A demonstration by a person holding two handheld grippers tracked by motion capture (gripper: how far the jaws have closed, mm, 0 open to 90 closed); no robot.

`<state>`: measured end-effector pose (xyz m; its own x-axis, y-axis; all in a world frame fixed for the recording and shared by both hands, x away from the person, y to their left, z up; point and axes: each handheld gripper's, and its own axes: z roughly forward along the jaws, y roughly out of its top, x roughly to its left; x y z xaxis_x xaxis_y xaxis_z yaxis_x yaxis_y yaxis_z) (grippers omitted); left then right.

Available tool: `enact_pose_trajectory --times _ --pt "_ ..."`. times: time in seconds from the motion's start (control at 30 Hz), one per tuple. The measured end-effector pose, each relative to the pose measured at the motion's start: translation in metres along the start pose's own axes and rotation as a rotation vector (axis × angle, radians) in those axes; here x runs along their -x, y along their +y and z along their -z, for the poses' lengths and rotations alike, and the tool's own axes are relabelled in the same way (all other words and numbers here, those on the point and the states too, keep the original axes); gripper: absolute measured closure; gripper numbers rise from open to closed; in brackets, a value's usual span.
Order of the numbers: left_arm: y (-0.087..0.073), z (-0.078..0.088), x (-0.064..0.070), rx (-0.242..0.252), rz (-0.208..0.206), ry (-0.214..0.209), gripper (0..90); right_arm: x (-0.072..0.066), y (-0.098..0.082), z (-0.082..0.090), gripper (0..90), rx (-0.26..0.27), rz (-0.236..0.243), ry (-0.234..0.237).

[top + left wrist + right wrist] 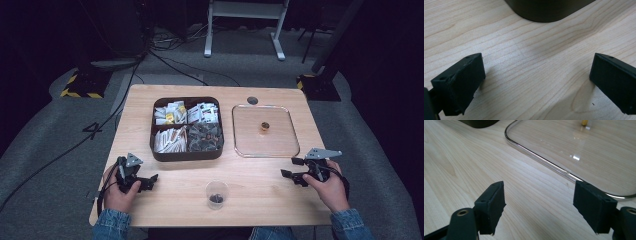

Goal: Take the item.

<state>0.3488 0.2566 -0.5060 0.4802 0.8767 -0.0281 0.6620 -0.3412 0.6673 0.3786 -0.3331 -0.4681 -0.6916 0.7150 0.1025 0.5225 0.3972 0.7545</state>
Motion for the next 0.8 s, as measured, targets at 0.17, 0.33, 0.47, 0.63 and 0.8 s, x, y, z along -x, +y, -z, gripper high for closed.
enact_pose_trajectory --times 0.17,0.33,0.47,0.63,0.8 --pt "0.0 0.0 0.0 0.0 0.0 0.0 0.5 0.003 -0.01 -0.002 25.0 -0.012 -0.019 -0.009" --pt "0.0 0.0 0.0 0.0 0.0 0.0 0.5 0.006 -0.02 -0.008 22.3 -0.038 -0.009 -0.026" --pt "0.0 0.0 0.0 0.0 0.0 0.0 0.5 0.005 -0.022 -0.012 19.7 -0.04 -0.002 -0.037" --pt "0.0 0.0 0.0 0.0 0.0 0.0 0.5 0.004 -0.026 -0.018 15.9 -0.053 0.013 -0.051" --pt "0.0 0.0 0.0 0.0 0.0 0.0 0.4 -0.002 -0.027 -0.025 9.5 -0.044 0.058 -0.099"
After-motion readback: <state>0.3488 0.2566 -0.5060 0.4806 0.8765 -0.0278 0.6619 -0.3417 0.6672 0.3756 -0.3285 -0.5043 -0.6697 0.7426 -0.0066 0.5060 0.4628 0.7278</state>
